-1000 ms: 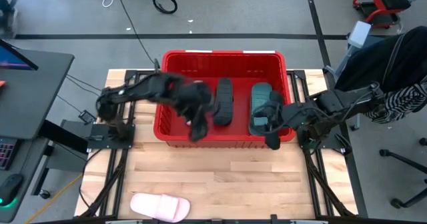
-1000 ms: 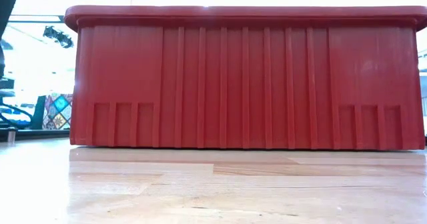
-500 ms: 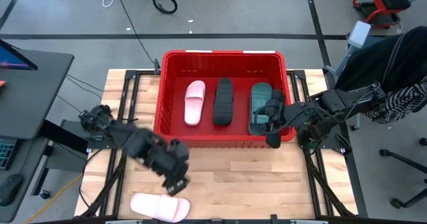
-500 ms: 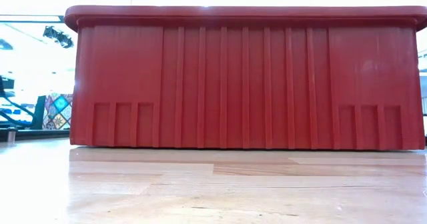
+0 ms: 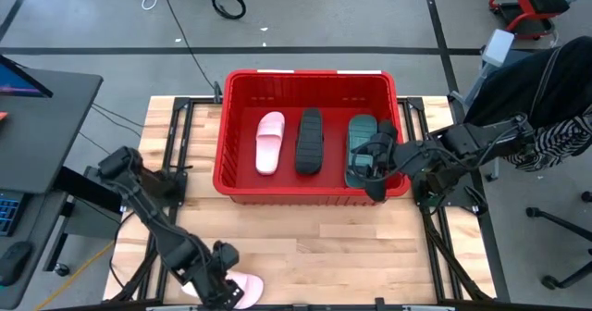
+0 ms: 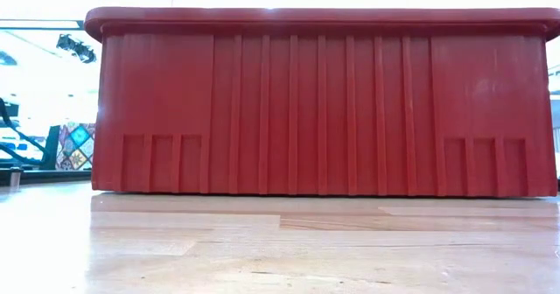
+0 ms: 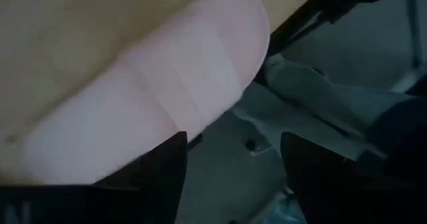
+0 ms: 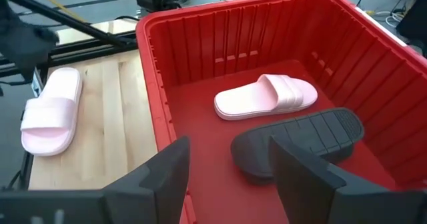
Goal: Pick and place slides into bin
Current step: Put the pink slides into the red bin
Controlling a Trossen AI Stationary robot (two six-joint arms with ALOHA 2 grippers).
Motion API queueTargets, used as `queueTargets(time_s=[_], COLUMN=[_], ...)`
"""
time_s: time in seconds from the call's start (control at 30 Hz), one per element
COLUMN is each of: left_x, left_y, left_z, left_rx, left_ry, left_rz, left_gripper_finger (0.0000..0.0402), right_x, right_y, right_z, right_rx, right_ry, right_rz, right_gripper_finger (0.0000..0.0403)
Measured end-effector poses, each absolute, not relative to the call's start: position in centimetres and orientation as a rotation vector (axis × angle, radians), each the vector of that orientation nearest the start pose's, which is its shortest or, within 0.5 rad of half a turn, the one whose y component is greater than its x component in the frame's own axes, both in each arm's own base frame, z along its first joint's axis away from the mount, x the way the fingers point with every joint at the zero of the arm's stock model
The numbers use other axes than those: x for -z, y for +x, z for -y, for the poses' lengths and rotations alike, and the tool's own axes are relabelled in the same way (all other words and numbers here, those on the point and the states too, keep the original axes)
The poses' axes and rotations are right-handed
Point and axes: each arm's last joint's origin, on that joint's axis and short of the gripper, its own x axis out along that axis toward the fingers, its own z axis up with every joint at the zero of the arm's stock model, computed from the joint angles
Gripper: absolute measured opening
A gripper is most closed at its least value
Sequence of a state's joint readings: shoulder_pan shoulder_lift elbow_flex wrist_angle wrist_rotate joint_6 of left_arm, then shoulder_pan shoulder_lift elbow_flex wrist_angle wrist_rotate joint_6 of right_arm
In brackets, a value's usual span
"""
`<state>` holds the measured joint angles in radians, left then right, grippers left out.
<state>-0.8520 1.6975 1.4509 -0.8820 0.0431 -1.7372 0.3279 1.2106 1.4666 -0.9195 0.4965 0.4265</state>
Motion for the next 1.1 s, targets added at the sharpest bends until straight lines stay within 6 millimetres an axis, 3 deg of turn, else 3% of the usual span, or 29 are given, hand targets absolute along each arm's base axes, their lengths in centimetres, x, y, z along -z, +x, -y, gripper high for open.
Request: queueTargets(time_s=[0.23,0.57,0.87,1.1], left_x=[-23.2,-17.9,-17.1,-15.7], left_y=[19.9,17.5,18.2,18.4], left_z=[26.2,26.5,26.2,24.9], left_rx=[-0.411,-0.298,-0.179,-0.239], left_ry=[-1.091,-1.273,-1.314,-1.289], left_rz=[-1.332,-1.208,-1.019,-0.995], left_gripper_finger=[0.0263,0.0259,0.0229,0.0179], right_x=[-41.3,-41.3,-41.3,-41.3], right_y=[21.5,21.5,21.5,21.5], right_z=[-5.8,-5.8,-5.8,-5.8], right_rx=[0.293,0.295,0.295,0.295], right_ry=[0.167,0.172,0.172,0.172], right_rz=[-0.556,-0.556,-0.556,-0.556], right_gripper_finger=[0.0209,0.0209,0.0209,0.0209])
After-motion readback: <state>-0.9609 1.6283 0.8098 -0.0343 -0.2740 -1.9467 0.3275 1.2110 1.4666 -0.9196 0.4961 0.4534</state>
